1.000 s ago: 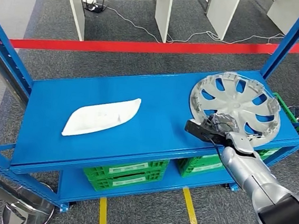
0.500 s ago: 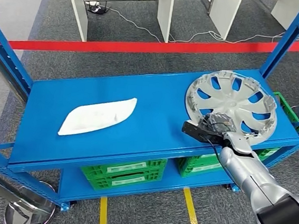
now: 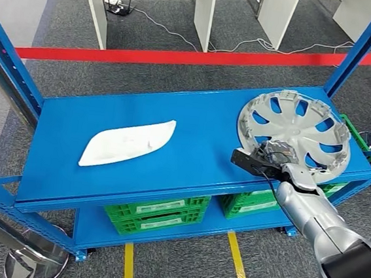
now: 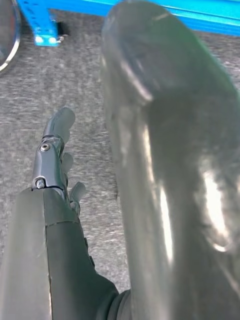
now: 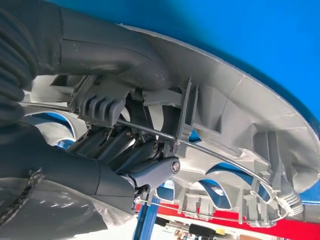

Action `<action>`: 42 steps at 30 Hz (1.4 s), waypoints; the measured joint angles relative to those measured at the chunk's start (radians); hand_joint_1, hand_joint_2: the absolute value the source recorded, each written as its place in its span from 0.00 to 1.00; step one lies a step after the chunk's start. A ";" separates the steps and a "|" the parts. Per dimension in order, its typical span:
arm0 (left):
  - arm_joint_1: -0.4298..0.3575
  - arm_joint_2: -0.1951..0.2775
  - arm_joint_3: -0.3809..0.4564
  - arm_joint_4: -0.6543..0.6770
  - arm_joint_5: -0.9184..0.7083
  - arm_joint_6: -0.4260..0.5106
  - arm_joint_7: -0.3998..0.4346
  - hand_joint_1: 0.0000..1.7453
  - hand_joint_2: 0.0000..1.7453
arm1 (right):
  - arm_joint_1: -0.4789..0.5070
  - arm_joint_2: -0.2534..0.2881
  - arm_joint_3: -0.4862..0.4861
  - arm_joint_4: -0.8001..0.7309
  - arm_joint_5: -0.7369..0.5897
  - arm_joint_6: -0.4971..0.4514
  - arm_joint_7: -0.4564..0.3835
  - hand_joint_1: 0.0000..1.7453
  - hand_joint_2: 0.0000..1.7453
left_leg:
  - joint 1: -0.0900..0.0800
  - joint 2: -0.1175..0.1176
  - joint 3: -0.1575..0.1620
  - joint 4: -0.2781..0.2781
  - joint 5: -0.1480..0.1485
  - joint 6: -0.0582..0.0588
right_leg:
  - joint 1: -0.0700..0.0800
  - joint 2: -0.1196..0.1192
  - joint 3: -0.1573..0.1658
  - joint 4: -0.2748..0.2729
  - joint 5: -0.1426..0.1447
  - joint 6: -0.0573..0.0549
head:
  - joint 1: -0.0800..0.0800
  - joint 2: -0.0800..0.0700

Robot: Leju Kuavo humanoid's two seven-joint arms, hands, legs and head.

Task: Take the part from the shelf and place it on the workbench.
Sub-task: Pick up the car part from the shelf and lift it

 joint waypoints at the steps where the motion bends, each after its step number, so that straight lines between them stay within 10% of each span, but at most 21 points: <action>1: -0.001 0.000 0.000 0.000 0.000 0.000 0.000 0.00 0.00 | 0.001 -0.001 0.000 0.001 0.000 0.000 0.000 1.00 1.00 | 0.002 0.002 0.000 -0.004 0.003 0.007 | -0.001 0.001 -0.017 0.030 -0.020 0.004 | 0.002 0.000; 3: -0.004 0.001 0.000 0.000 0.000 0.000 0.000 0.00 0.00 | 0.006 -0.002 0.001 0.002 0.000 0.000 0.000 1.00 1.00 | 0.002 0.004 -0.003 -0.006 0.006 0.016 | -0.001 0.002 -0.077 0.154 -0.081 0.008 | 0.006 0.000; 5: -0.003 0.000 0.000 0.000 0.000 0.000 0.000 0.00 0.00 | 0.012 -0.002 0.001 0.004 0.000 0.000 0.000 0.50 0.50 | 0.001 0.005 -0.004 -0.005 0.007 0.017 | -0.001 0.002 -0.133 0.273 -0.119 0.011 | 0.007 0.000; 7: -0.002 0.000 0.000 0.000 -0.001 0.005 -0.003 0.00 0.00 | 0.015 -0.002 0.002 0.005 -0.005 -0.005 -0.007 0.00 0.00 | 0.001 0.004 -0.002 -0.003 0.007 0.017 | -0.001 0.002 -0.125 0.254 -0.086 0.010 | 0.008 0.000; 11: -0.007 0.003 -0.002 0.000 -0.029 0.072 -0.068 0.00 0.00 | 0.177 0.001 -0.108 -0.273 -0.170 -0.221 -0.268 0.00 0.00 | 0.001 -0.008 -0.007 0.010 0.003 0.004 | 0.000 0.003 0.003 0.016 0.006 -0.001 | 0.015 0.000; 15: -0.010 0.011 -0.007 0.000 -0.047 0.096 -0.080 0.00 0.00 | 0.341 0.016 -0.334 -0.744 -0.180 -0.430 -0.707 0.00 0.00 | -0.002 -0.010 -0.022 0.027 -0.008 -0.013 | -0.003 -0.002 -0.006 0.011 0.007 -0.016 | 0.012 0.000; 21: -0.006 0.015 -0.018 0.000 -0.055 0.101 -0.080 0.00 0.00 | 0.432 0.016 -0.497 -1.054 -0.148 -0.432 -0.672 0.00 0.00 | 0.001 -0.006 -0.089 0.291 -0.181 -0.026 | -0.003 -0.011 -0.044 0.009 0.036 -0.039 | 0.008 0.000; 26: -0.016 0.019 -0.020 0.000 -0.059 0.102 -0.081 0.00 0.00 | 0.459 0.016 -0.538 -1.152 -0.147 -0.429 -0.668 0.00 0.00 | -0.009 -0.005 0.088 0.009 -0.090 -0.002 | 0.002 -0.003 -0.073 0.008 0.076 -0.027 | 0.009 0.000; 30: -0.019 0.020 -0.021 0.000 -0.060 0.103 -0.082 0.00 0.00 | 0.470 0.016 -0.554 -1.185 -0.147 -0.428 -0.667 0.00 0.00 | -0.016 -0.002 0.082 -0.017 -0.057 0.012 | -0.006 -0.003 -0.079 -0.002 0.096 -0.001 | 0.011 0.000; 34: -0.022 0.020 -0.022 0.000 -0.060 0.104 -0.083 0.00 0.00 | 0.474 0.016 -0.565 -1.200 -0.147 -0.428 -0.666 0.00 0.00 | -0.012 0.005 0.032 -0.024 -0.005 0.030 | -0.008 0.001 -0.139 0.169 -0.072 0.015 | 0.015 0.000; 36: -0.021 0.019 -0.024 0.000 -0.060 0.104 -0.083 0.00 0.00 | 0.480 0.016 -0.569 -1.201 -0.147 -0.428 -0.666 0.00 0.00 | -0.013 0.006 0.000 -0.022 0.018 0.029 | -0.008 0.001 -0.148 0.276 -0.109 0.020 | 0.014 0.000; 38: -0.021 0.018 -0.027 0.000 -0.060 0.104 -0.083 0.00 0.00 | 0.484 0.016 -0.570 -1.202 -0.147 -0.428 -0.666 0.00 0.00 | -0.011 0.007 -0.028 -0.020 0.038 0.023 | -0.010 0.001 -0.091 0.255 -0.071 0.022 | 0.015 0.000; 42: -0.022 0.018 -0.028 0.000 -0.060 0.104 -0.083 0.00 0.00 | 0.484 0.016 -0.572 -1.212 -0.147 -0.428 -0.666 0.00 0.00 | -0.013 0.007 -0.063 -0.006 0.067 0.003 | -0.008 0.003 0.101 0.000 -0.067 0.018 | 0.014 0.000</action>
